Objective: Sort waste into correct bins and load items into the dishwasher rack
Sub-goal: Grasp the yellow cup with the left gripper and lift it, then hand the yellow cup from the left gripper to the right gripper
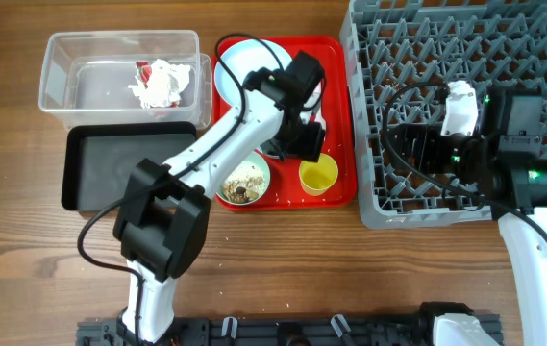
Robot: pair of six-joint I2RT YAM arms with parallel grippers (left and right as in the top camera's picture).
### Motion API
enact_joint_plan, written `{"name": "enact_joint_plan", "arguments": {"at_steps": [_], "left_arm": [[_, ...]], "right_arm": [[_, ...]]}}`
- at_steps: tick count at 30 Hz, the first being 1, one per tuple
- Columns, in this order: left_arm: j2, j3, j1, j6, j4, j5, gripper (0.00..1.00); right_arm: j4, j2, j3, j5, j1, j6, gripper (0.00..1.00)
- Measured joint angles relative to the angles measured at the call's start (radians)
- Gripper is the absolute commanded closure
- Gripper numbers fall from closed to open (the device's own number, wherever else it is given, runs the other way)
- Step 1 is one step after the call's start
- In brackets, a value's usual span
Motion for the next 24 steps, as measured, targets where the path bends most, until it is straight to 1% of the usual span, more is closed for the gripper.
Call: {"name": "enact_joint_plan", "arguments": {"at_steps": [2, 4, 6, 7, 8, 13, 14, 15, 17, 20, 21, 22, 24], "left_arm": [[0.000, -0.030, -0.005, -0.016, 0.016, -0.001, 0.48], [0.000, -0.055, -0.005, -0.025, 0.034, -0.001, 0.61], [0.000, -0.069, -0.005, -0.031, 0.042, -0.001, 0.78], [0.000, -0.072, -0.005, -0.033, 0.048, -0.001, 0.85], [0.000, -0.073, -0.005, -0.038, 0.055, 0.000, 0.96], [0.000, -0.083, -0.002, -0.054, 0.073, 0.002, 0.96], [0.000, -0.083, 0.007, -0.058, 0.073, 0.041, 0.96], [-0.003, -0.084, 0.025, -0.060, 0.074, 0.095, 0.96], [-0.043, -0.085, 0.139, -0.057, 0.073, 0.292, 0.96], [-0.093, -0.085, 0.322, -0.008, 0.069, 0.621, 0.96], [-0.097, -0.085, 0.377, 0.027, 0.069, 0.783, 0.96], [-0.097, -0.085, 0.418, 0.045, 0.068, 0.863, 0.96], [-0.097, -0.085, 0.439, 0.076, 0.067, 1.016, 0.96]], "right_arm": [[0.000, 0.000, 0.000, 0.000, 0.000, 0.000, 0.00], [0.000, 0.000, 0.000, 0.000, 0.000, 0.000, 0.00], [0.000, 0.000, 0.000, 0.000, 0.000, 0.000, 0.00], [0.000, 0.000, 0.000, 0.000, 0.000, 0.000, 0.00], [0.000, 0.000, 0.000, 0.000, 0.000, 0.000, 0.00], [0.000, 0.000, 0.000, 0.000, 0.000, 0.008, 0.00], [0.000, 0.000, 0.000, 0.000, 0.000, 0.023, 0.00], [0.003, 0.001, 0.000, -0.029, 0.000, 0.039, 0.00], [0.037, 0.002, -0.001, -0.117, 0.000, 0.052, 0.00], [0.152, 0.032, -0.002, -0.305, -0.002, 0.063, 0.00], [0.220, 0.068, -0.002, -0.431, -0.002, 0.068, 0.00], [0.248, 0.088, -0.002, -0.493, -0.002, 0.069, 0.00], [0.374, 0.144, -0.002, -0.615, 0.011, 0.101, 0.00]]}}
